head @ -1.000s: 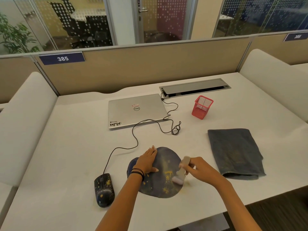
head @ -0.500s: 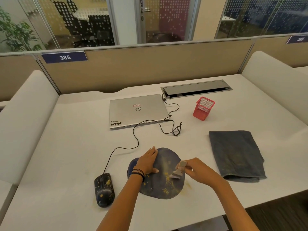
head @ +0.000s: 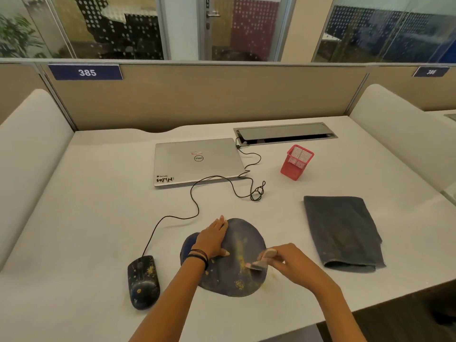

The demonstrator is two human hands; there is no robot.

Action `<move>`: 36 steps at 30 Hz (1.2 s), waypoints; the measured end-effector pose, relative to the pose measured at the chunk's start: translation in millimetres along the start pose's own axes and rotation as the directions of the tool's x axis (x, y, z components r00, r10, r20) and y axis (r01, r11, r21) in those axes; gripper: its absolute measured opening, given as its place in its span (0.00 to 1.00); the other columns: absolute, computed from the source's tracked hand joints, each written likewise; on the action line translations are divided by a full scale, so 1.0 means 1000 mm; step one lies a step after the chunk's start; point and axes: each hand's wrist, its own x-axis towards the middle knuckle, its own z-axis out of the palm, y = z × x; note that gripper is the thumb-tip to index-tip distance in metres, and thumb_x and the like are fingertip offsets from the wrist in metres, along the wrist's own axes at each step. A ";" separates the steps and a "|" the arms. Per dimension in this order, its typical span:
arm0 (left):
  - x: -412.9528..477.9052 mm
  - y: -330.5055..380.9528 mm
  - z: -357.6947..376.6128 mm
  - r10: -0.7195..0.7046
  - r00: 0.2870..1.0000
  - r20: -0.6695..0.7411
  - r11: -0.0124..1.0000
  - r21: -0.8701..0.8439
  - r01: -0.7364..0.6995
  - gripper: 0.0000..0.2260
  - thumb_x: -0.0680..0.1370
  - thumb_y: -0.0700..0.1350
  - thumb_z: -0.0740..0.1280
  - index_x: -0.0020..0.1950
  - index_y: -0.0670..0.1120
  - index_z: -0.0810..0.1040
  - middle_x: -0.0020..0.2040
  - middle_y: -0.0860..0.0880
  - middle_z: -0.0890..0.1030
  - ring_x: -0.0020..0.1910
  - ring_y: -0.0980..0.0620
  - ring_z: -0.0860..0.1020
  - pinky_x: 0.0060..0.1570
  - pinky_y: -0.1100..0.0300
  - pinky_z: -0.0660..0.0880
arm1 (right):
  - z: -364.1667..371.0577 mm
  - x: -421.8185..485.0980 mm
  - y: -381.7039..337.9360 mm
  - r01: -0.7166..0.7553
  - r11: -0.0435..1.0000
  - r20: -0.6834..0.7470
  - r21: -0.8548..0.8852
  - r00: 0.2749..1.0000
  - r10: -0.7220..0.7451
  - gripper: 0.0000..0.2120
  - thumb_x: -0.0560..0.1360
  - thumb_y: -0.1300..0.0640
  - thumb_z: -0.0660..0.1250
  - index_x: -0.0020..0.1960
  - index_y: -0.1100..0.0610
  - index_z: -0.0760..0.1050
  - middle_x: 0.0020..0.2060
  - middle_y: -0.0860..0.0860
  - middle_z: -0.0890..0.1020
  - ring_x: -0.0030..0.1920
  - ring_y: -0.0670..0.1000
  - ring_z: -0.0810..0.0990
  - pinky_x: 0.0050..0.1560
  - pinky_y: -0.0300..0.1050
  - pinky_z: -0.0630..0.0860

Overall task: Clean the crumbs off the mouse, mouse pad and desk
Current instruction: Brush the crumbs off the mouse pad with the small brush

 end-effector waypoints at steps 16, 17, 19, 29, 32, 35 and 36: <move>-0.004 0.000 -0.008 0.024 0.999 0.034 0.999 0.022 -0.025 0.38 0.76 0.51 0.68 0.78 0.43 0.49 0.79 0.44 0.44 0.78 0.46 0.49 0.72 0.48 0.63 | 0.013 0.006 -0.015 -0.040 0.997 -0.126 0.069 0.991 0.049 0.08 0.77 0.56 0.64 0.49 0.51 0.82 0.48 0.46 0.84 0.46 0.43 0.80 0.46 0.29 0.73; -0.003 -0.001 -0.009 0.031 0.998 0.047 0.999 0.028 -0.032 0.39 0.76 0.51 0.68 0.78 0.43 0.49 0.79 0.44 0.43 0.78 0.46 0.48 0.72 0.47 0.63 | 0.013 0.006 -0.014 -0.057 0.995 -0.180 0.077 0.981 0.070 0.07 0.77 0.55 0.65 0.49 0.53 0.82 0.48 0.47 0.83 0.47 0.45 0.79 0.47 0.31 0.74; -0.003 -0.002 -0.010 0.041 0.997 0.061 0.999 0.030 -0.043 0.39 0.75 0.52 0.68 0.78 0.43 0.48 0.79 0.44 0.43 0.78 0.46 0.48 0.72 0.47 0.62 | 0.012 0.006 -0.013 -0.101 0.993 -0.269 0.066 0.956 0.115 0.08 0.77 0.54 0.65 0.49 0.59 0.79 0.44 0.51 0.81 0.44 0.48 0.79 0.45 0.36 0.73; -0.003 -0.006 -0.007 0.072 0.997 0.040 0.997 0.016 -0.072 0.40 0.75 0.51 0.70 0.78 0.43 0.49 0.79 0.43 0.43 0.78 0.45 0.48 0.73 0.49 0.61 | 0.021 0.006 -0.028 0.011 0.841 -0.464 0.541 0.838 0.288 0.07 0.77 0.57 0.65 0.46 0.52 0.82 0.33 0.52 0.85 0.31 0.47 0.82 0.28 0.30 0.71; -0.002 -0.007 -0.005 0.072 0.996 0.046 0.997 0.016 -0.073 0.40 0.75 0.51 0.69 0.78 0.42 0.48 0.78 0.42 0.43 0.78 0.45 0.47 0.74 0.49 0.59 | 0.025 0.007 -0.030 0.040 0.847 -0.469 0.530 0.846 0.253 0.06 0.75 0.61 0.67 0.45 0.52 0.82 0.36 0.52 0.85 0.33 0.49 0.83 0.32 0.32 0.74; 0.000 -0.007 -0.004 0.068 0.996 0.051 0.997 0.019 -0.069 0.41 0.75 0.51 0.69 0.78 0.43 0.47 0.78 0.42 0.42 0.78 0.45 0.46 0.74 0.49 0.59 | 0.032 0.011 -0.028 -0.026 0.897 -0.461 0.442 0.851 0.253 0.04 0.74 0.59 0.68 0.43 0.52 0.80 0.37 0.48 0.83 0.33 0.45 0.81 0.36 0.31 0.76; 0.000 -0.007 -0.004 0.067 0.996 0.054 0.997 0.020 -0.068 0.41 0.75 0.51 0.69 0.78 0.43 0.47 0.78 0.42 0.42 0.78 0.45 0.46 0.74 0.49 0.59 | 0.034 0.013 -0.026 -0.044 0.908 -0.460 0.417 0.851 0.253 0.03 0.74 0.58 0.68 0.43 0.52 0.79 0.37 0.48 0.82 0.34 0.45 0.80 0.36 0.30 0.75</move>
